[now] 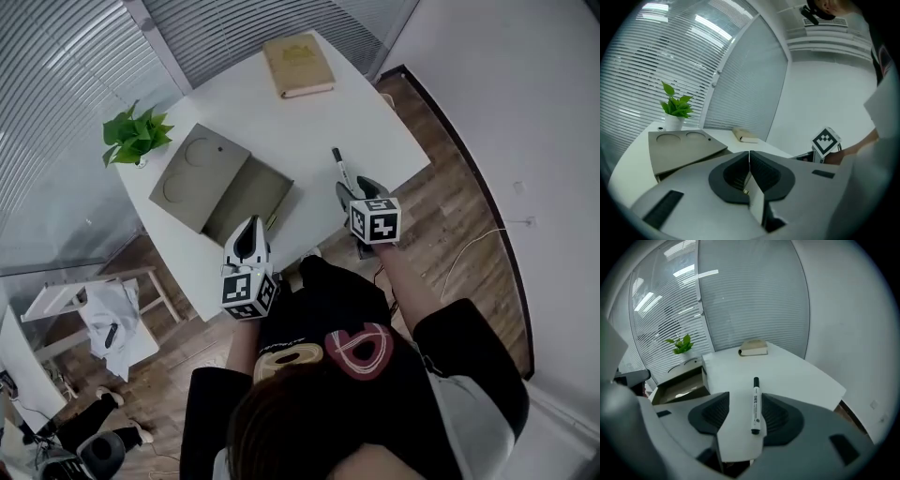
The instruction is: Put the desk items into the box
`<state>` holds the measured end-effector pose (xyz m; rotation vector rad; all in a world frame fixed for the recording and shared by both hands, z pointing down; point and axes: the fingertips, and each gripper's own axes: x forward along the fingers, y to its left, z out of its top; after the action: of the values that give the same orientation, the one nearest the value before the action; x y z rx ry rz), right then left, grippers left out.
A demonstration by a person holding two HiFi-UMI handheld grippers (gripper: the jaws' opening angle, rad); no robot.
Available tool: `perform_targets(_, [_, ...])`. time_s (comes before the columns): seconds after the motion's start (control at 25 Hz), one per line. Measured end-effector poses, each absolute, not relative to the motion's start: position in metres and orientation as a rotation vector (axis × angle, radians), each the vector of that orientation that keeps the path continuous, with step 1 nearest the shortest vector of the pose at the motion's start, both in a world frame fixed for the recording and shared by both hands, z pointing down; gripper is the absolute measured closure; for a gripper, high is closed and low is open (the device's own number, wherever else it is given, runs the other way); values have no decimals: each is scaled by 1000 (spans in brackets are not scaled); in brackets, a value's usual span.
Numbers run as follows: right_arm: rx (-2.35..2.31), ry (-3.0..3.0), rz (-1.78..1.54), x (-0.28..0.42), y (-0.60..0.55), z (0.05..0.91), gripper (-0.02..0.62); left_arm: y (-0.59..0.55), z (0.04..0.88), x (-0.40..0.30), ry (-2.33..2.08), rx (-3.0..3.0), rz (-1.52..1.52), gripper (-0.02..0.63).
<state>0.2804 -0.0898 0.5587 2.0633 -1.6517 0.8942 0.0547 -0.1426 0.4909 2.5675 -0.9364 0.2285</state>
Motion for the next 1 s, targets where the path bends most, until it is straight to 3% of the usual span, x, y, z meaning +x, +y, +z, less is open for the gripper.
perform_targets(1.0, [1853, -1602, 1018, 312, -119, 612, 417, -158, 502, 39, -1173, 2435, 252, 586])
